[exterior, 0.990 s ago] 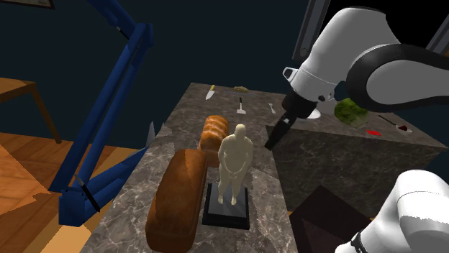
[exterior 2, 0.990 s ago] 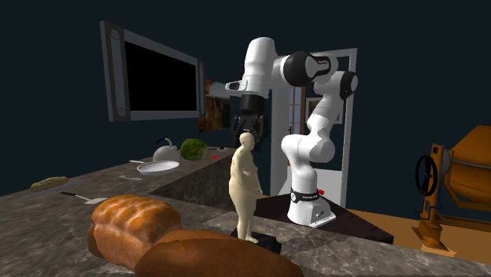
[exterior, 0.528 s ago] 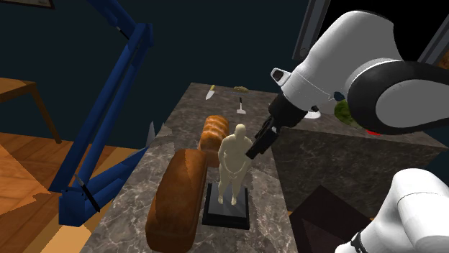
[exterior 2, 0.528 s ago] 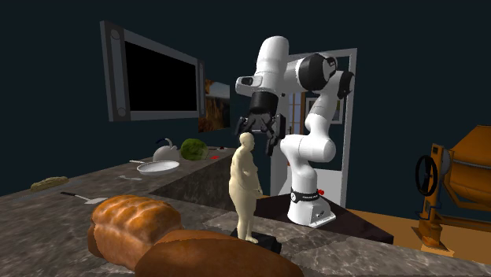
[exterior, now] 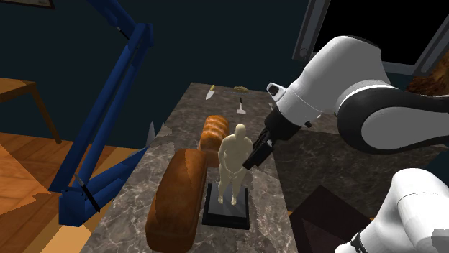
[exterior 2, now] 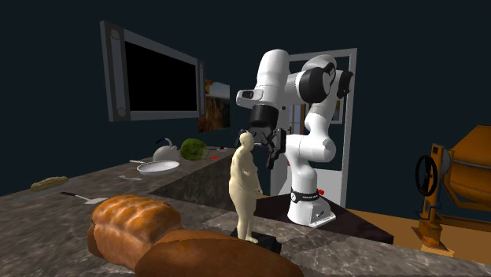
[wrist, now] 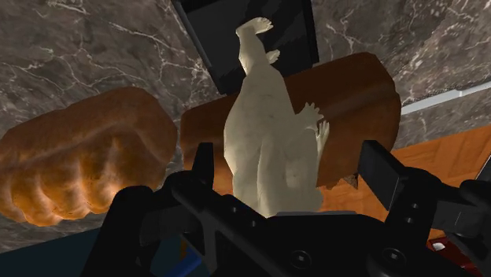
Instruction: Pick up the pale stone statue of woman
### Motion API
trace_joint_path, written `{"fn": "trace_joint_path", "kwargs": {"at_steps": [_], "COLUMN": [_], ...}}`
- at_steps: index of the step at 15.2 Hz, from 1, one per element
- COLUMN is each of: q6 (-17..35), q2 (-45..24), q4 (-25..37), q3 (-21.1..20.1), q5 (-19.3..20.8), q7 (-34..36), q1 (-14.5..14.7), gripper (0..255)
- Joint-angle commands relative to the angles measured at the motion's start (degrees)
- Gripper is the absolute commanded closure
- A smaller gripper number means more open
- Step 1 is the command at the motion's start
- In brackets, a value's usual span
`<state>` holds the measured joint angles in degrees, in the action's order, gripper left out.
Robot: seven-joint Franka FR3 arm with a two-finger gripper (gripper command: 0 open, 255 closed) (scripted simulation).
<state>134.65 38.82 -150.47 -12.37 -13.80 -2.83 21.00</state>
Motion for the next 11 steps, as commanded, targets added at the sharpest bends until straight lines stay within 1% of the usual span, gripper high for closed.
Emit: {"fn": "trace_joint_path", "kwargs": {"at_steps": [1, 10, 11], "q6": [0.35, 0.31, -0.54], "q2": [-0.07, 0.0, 0.21], "q4": [-0.26, -0.28, 0.35], "q3": [-0.02, -0.02, 0.07], "q5": [-0.05, -0.06, 0.08], "q7": [-0.05, -0.04, 0.04], "q1": [0.02, 0.04, -0.03], "gripper": [255, 255, 255]}}
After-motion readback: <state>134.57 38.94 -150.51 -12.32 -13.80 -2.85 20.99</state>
